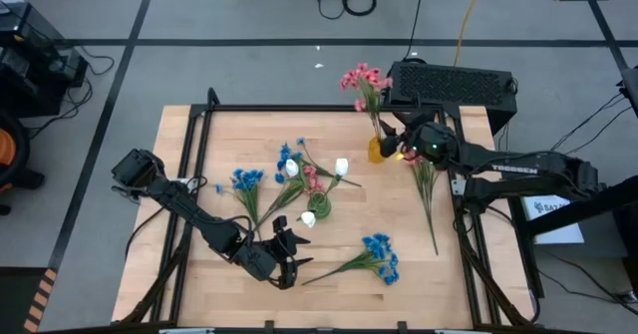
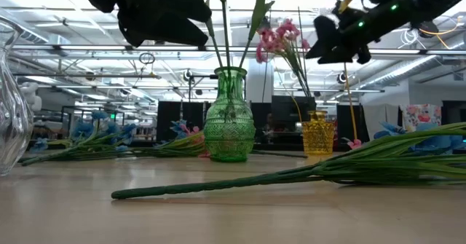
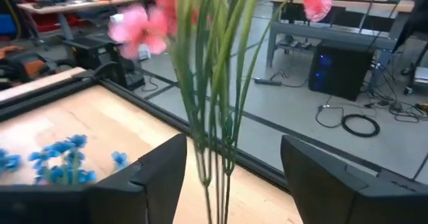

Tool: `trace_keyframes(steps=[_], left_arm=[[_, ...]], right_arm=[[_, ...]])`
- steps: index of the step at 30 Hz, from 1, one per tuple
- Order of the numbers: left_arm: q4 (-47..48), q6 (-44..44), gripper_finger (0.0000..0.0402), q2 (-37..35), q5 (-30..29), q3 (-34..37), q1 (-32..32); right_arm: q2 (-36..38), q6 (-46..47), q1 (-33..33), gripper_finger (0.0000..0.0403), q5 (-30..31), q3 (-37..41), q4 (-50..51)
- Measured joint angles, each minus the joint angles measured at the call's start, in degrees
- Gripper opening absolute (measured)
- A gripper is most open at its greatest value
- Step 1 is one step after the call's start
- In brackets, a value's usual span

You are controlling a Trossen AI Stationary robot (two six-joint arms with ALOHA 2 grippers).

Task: Sort flowers into vase by color
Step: Put the right pink flowers into the yellow vase

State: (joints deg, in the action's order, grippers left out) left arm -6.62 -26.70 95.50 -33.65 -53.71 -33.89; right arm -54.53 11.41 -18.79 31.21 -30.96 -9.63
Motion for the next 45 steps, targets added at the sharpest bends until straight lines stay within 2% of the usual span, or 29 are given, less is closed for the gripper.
trace_keyframes(steps=[5,12,14,24,27,31,35,40,45], left_arm=[[-0.6,0.0,0.0219,0.0,0.0,0.0,-0.3],[-1.7,0.0,0.0219,0.0,0.0,0.0,-0.8],[-2.2,0.0,0.0219,0.0,0.0,0.0,-0.8],[-2.8,0.1,0.0219,0.0,-0.3,0.0,-0.7],[-3.5,0.2,0.0219,0.0,-0.3,0.0,-0.7],[-3.6,0.1,0.0219,0.0,-0.3,0.0,-0.7],[-3.6,0.2,0.0219,0.0,-0.3,0.0,-0.7],[-3.6,0.2,0.0219,0.0,-0.3,0.0,-0.7],[-3.6,0.1,0.0219,0.0,-0.3,0.0,-0.7]], right_arm=[[7.4,4.4,3.1,0.024,0.0,0.0,11.8],[15.3,19.0,8.4,0.024,-0.1,0.0,33.5],[16.2,25.5,10.2,0.024,-1.3,0.0,38.1],[15.7,44.6,17.1,0.024,-8.1,0.0,61.9],[14.8,46.5,18.6,0.024,-12.1,0.0,64.1],[13.5,44.4,19.6,0.024,-17.6,0.0,62.9],[12.3,41.1,19.7,0.024,-17.8,0.0,61.8],[8.8,45.4,19.0,0.024,-17.8,0.0,63.1],[1.8,49.2,18.8,0.024,-18.3,0.0,67.4]])
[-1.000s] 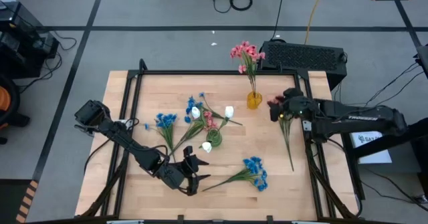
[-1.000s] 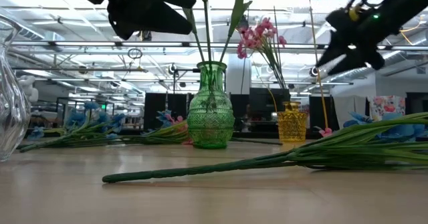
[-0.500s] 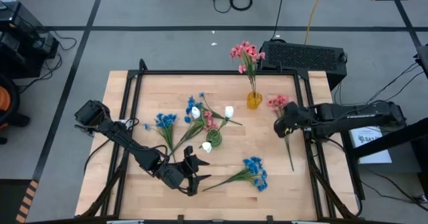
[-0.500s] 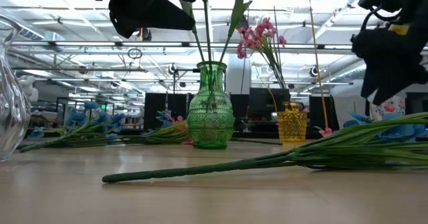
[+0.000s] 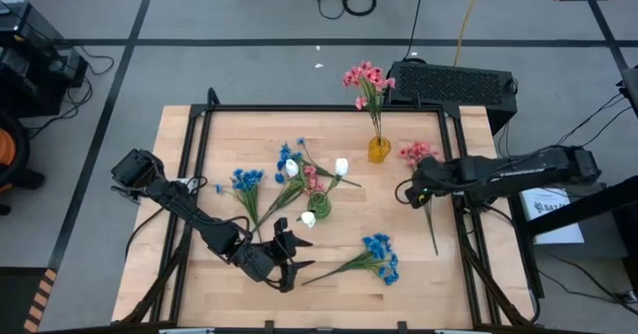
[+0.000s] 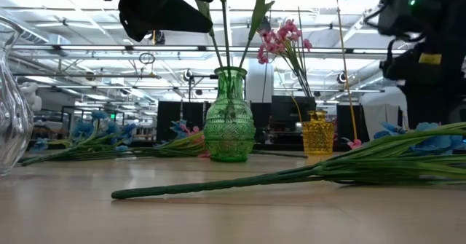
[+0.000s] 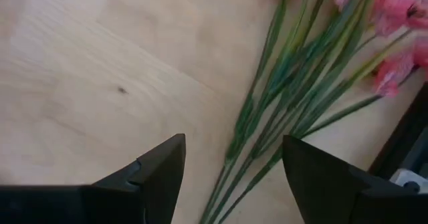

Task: Sort flowers into vase by color
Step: Put the right pink flowers into the yellow vase

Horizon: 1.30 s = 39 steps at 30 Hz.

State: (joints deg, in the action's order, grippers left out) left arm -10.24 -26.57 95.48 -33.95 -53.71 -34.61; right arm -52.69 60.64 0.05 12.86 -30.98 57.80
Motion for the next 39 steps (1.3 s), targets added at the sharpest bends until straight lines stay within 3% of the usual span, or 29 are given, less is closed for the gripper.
trace_keyframes(steps=[11,18,23,29,39], left_arm=[[0.0,0.0,0.0219,0.0,0.0,0.0,0.0],[0.0,0.0,0.0219,0.0,0.7,0.0,-0.1],[0.0,0.0,0.0219,-0.1,0.7,0.0,-0.4],[0.0,0.0,0.0219,-0.1,0.7,0.0,-0.5],[0.0,0.0,0.0219,-0.1,0.7,0.0,-0.8]], right_arm=[[-16.2,0.9,-0.1,0.025,0.7,0.0,-0.7],[-21.6,0.2,-0.3,0.0279,0.6,0.0,-2.5],[-23.4,1.5,-1.7,0.0274,-1.7,0.5,-5.1],[-22.9,0.8,-2.2,0.0224,-2.6,0.9,-6.4],[-21.7,-2.9,-2.2,0.0075,-2.7,1.1,-9.9]])
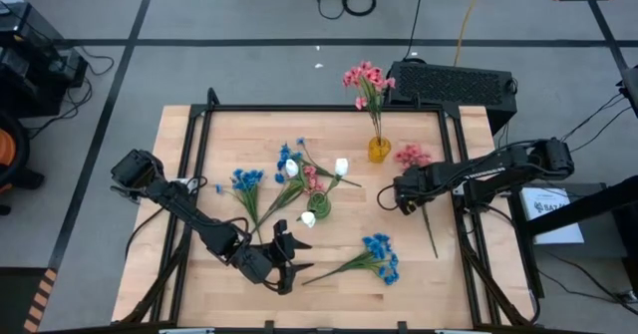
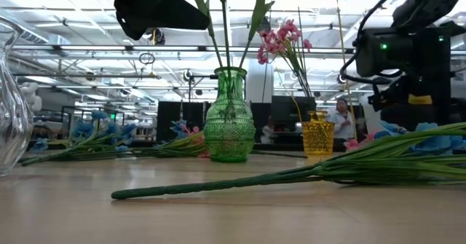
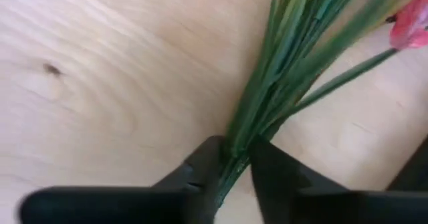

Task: Sort flowers into vase by color
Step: Put the right pink flowers into the yellow vase

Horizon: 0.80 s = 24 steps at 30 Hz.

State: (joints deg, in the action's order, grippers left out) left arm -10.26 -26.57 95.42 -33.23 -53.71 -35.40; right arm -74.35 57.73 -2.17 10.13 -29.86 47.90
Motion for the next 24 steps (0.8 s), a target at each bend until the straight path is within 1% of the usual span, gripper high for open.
trace_keyframes(steps=[3,5,8,13,19,24], left_arm=[[0.0,0.0,0.0219,0.0,0.0,0.0,0.0],[0.0,0.0,0.0219,0.0,0.0,0.0,0.0],[0.0,0.0,0.0219,0.0,0.0,0.0,0.0],[0.0,0.0,0.0219,0.0,0.0,0.0,0.0],[0.0,0.3,0.0219,0.0,0.0,0.0,0.0],[0.0,0.3,0.0219,0.0,0.0,0.0,0.0]], right_arm=[[0.0,-0.8,0.0,0.0027,1.9,0.0,-1.7],[0.0,-0.1,0.0,0.0009,4.7,0.0,-2.1],[-0.1,1.4,0.1,0.0006,7.5,0.1,-1.1],[1.5,3.0,1.1,0.0002,7.5,0.1,0.7],[7.1,7.1,2.8,0.0001,7.6,0.1,5.2],[13.5,10.2,4.6,0.0001,10.3,-0.3,8.7]])
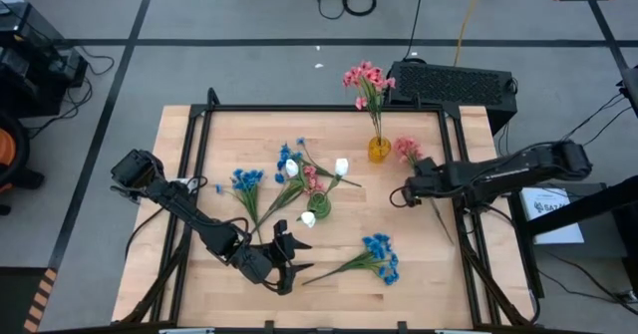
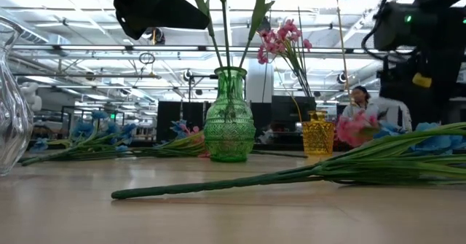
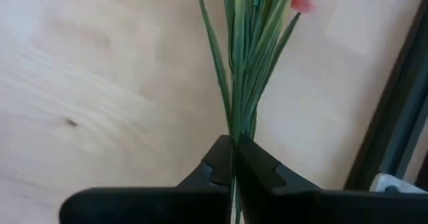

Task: Sort flowers into vase by color
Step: Put the right pink flowers into the yellow vase

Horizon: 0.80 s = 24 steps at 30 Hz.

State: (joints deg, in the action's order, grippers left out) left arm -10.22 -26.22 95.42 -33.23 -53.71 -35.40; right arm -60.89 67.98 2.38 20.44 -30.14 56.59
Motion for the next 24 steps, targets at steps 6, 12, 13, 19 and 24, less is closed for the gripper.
trace_keyframes(steps=[6,12,13,19,24], left_arm=[[0.0,0.0,0.0219,0.0,0.0,0.0,0.0],[0.0,-0.3,0.0219,0.0,0.0,0.0,0.0],[0.0,-0.3,0.0219,0.0,0.0,0.0,0.0],[0.0,-0.3,0.0219,0.0,0.0,0.0,0.0],[0.0,-0.3,0.0219,0.0,0.0,0.0,0.0]], right_arm=[[7.3,0.5,1.5,0.0,6.1,-4.2,2.7],[12.5,-2.0,2.5,0.0,15.0,-10.8,5.0],[13.3,-2.9,2.6,0.0,17.0,-11.8,4.6],[17.8,-12.1,4.4,0.0,25.2,-16.3,-3.9],[20.6,-26.7,7.3,0.0,28.9,-16.4,-17.9]])
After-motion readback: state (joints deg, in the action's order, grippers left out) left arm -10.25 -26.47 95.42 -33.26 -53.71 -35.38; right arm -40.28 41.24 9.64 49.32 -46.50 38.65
